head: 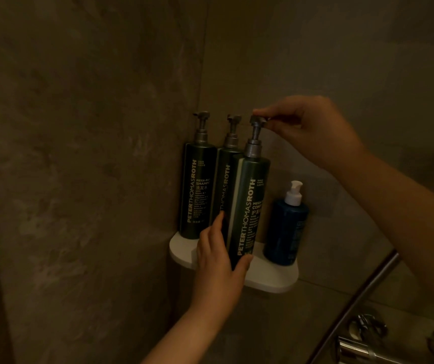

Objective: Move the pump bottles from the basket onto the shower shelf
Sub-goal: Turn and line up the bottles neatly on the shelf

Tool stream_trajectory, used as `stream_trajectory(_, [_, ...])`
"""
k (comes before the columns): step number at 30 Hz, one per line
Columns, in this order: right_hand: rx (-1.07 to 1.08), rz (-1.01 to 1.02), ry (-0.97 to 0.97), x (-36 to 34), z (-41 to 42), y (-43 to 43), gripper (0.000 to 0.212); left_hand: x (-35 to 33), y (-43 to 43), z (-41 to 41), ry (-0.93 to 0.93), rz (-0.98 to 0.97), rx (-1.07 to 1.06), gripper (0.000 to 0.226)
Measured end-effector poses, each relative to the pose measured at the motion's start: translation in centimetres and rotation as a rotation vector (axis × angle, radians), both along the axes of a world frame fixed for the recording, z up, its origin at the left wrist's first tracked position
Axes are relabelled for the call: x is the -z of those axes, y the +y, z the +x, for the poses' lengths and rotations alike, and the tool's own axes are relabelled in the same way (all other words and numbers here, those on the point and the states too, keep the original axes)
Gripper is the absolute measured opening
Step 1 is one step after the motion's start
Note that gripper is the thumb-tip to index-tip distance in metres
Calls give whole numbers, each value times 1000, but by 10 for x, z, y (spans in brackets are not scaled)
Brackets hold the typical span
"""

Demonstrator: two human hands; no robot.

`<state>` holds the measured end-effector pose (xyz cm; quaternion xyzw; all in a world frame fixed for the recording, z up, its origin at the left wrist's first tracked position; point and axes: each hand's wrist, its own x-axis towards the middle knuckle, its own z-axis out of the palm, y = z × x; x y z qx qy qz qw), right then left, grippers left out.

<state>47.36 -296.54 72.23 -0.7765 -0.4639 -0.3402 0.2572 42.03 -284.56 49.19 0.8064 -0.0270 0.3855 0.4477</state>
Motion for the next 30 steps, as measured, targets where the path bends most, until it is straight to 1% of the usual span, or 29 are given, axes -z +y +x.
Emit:
stream_trajectory(4, [-13, 16, 15, 0, 1, 0, 28, 1, 1, 1, -19, -5, 5, 93])
stream_trajectory(7, [-46, 45, 113, 3, 2, -1, 30, 3, 3, 2, -30, 3, 6, 95])
stream_trajectory(10, [-101, 92, 221, 15, 2, -1, 39, 5, 6, 2, -32, 70, -15, 96])
stream_trajectory(12, [-111, 175, 233, 25, 3, -4, 45, 8, 8, 0, -35, 135, -39, 95])
stream_trajectory(15, [-98, 281, 191, 40, 2, -12, 30, 14, 13, -5, -57, 207, -62, 92])
stream_trajectory(17, [-84, 249, 157, 51, 2, -18, 26, 16, 15, -8, -78, 253, -82, 89])
stream_trajectory(20, [-39, 97, 37, 67, 3, -24, 26, 18, 15, -11, -103, 286, -105, 87])
stream_trajectory(22, [-17, 29, -17, 75, 3, -26, 29, 17, 16, -12, -100, 289, -112, 85])
stream_trajectory(27, [28, -2, -63, 85, 1, -26, 39, 13, 16, -9, -91, 293, -117, 83])
stream_trajectory(30, [91, -24, -53, 87, 1, -23, 46, 11, 13, -7, -81, 320, -126, 82])
